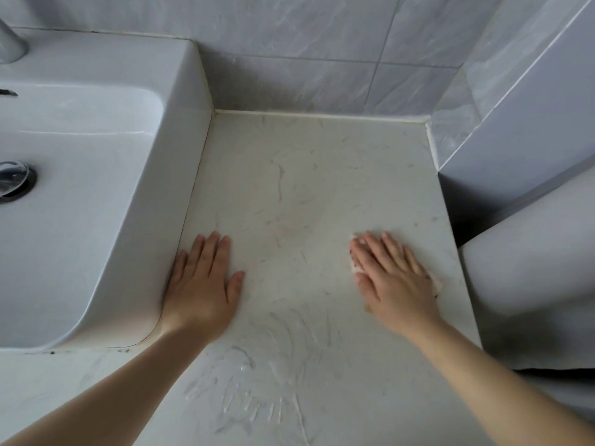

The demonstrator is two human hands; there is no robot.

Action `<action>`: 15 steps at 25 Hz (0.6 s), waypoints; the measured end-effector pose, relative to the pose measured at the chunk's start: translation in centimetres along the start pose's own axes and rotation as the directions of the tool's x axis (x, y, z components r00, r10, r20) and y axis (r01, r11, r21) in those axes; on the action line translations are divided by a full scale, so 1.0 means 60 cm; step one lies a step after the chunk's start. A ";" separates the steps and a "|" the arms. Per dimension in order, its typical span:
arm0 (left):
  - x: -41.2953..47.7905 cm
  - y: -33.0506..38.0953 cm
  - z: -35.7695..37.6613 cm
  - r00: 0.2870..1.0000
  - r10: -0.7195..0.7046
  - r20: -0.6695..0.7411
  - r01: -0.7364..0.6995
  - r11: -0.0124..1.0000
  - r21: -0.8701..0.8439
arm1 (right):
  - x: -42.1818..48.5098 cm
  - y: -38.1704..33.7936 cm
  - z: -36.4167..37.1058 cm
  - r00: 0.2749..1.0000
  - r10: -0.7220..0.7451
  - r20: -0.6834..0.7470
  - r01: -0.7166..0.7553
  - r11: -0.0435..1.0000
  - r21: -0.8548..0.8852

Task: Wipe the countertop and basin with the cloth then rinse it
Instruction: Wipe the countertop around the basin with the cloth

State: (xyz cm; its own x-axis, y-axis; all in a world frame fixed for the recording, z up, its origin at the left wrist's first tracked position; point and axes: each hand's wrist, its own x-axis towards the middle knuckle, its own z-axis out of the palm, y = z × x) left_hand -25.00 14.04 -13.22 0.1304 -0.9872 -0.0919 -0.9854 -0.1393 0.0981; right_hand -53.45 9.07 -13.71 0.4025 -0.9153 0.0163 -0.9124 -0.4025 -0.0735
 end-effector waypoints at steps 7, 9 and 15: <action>-0.004 -0.019 0.003 0.995 0.094 0.022 -0.095 0.994 0.057 | 0.095 -0.023 0.002 0.958 0.279 -0.068 -0.272 0.958 0.093; -0.010 -0.021 0.002 0.994 0.103 0.039 -0.106 0.990 0.090 | 0.051 -0.079 0.008 0.992 -0.129 -0.005 0.129 0.990 0.064; -0.013 -0.019 0.005 0.995 0.099 -0.005 -0.099 0.992 0.080 | 0.247 0.042 -0.013 0.918 0.394 0.041 -0.396 0.909 0.129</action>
State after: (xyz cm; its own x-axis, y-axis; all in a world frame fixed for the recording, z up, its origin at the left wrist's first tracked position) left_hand -24.04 14.98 -13.57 0.0323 -0.9965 -0.0770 -0.9990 -0.0345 0.0267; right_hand -49.82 -5.51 -12.88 0.0129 -0.9984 -0.0553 -0.9794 -0.0015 -0.2019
